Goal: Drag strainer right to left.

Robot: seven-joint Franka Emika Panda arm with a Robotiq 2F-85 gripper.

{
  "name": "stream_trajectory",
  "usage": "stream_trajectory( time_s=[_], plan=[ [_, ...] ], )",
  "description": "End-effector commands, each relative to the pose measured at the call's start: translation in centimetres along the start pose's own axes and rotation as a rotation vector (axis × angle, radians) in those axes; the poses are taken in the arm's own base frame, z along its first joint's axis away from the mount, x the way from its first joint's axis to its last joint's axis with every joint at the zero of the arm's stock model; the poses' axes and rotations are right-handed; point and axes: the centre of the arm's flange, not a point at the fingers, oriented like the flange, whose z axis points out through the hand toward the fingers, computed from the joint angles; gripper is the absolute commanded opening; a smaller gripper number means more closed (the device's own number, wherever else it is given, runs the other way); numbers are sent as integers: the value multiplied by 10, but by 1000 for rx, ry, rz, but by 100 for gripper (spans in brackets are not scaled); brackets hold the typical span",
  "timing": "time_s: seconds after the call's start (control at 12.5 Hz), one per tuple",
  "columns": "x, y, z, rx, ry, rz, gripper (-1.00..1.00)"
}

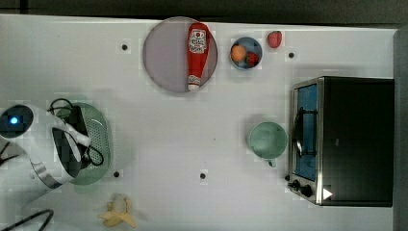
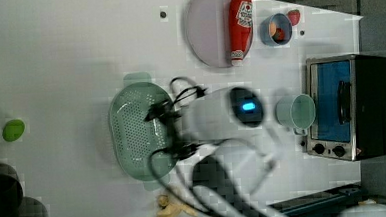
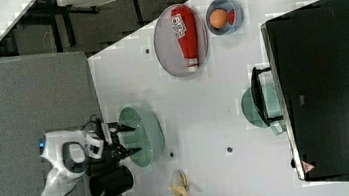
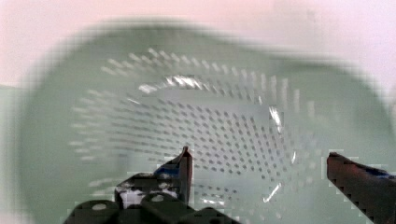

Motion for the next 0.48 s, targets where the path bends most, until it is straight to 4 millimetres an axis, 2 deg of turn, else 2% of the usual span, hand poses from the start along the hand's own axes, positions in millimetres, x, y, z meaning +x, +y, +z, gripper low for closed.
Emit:
stream_trajectory(
  time_s=[0.08,0.24,0.32,0.48],
  plan=[
    [131,-1,-195,259,53,-206,100],
    [209,30,-262,295,92,-284,100],
    [249,51,-289,287,111,-316,100],
    [326,103,-326,230,137,-380,100]
  ],
)
